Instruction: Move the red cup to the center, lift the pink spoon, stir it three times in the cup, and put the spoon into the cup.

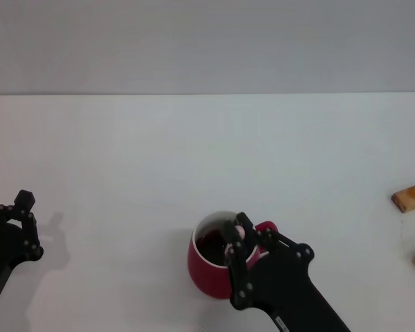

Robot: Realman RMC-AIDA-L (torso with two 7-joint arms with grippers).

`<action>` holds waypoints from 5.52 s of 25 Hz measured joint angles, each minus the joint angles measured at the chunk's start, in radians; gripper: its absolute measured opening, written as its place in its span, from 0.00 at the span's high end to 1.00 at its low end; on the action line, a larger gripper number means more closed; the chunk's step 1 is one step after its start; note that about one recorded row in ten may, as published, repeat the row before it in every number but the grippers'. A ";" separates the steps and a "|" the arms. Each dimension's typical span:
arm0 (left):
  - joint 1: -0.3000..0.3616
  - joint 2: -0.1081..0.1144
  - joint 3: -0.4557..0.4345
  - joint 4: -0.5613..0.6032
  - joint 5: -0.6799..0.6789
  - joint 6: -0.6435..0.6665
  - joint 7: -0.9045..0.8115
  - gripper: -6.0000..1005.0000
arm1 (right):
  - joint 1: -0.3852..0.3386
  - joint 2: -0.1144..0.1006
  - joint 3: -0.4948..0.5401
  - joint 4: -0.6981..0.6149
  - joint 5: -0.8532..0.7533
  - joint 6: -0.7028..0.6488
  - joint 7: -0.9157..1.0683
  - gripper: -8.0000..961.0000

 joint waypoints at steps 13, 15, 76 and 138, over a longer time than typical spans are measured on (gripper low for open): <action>0.020 0.000 0.000 -0.006 0.001 0.006 0.001 1.00 | 0.102 -0.001 0.082 -0.078 0.014 0.029 0.000 0.96; 0.021 0.000 0.000 -0.006 0.001 0.007 0.001 1.00 | 0.099 -0.003 0.085 -0.081 0.014 0.028 0.000 0.97; 0.029 -0.001 0.014 -0.012 0.005 0.029 -0.007 1.00 | 0.082 0.001 -0.023 -0.034 0.009 0.052 0.011 0.97; 0.037 -0.002 -0.034 -0.012 -0.004 0.053 0.000 1.00 | -0.222 -0.003 0.225 -0.300 0.255 -0.372 0.229 0.25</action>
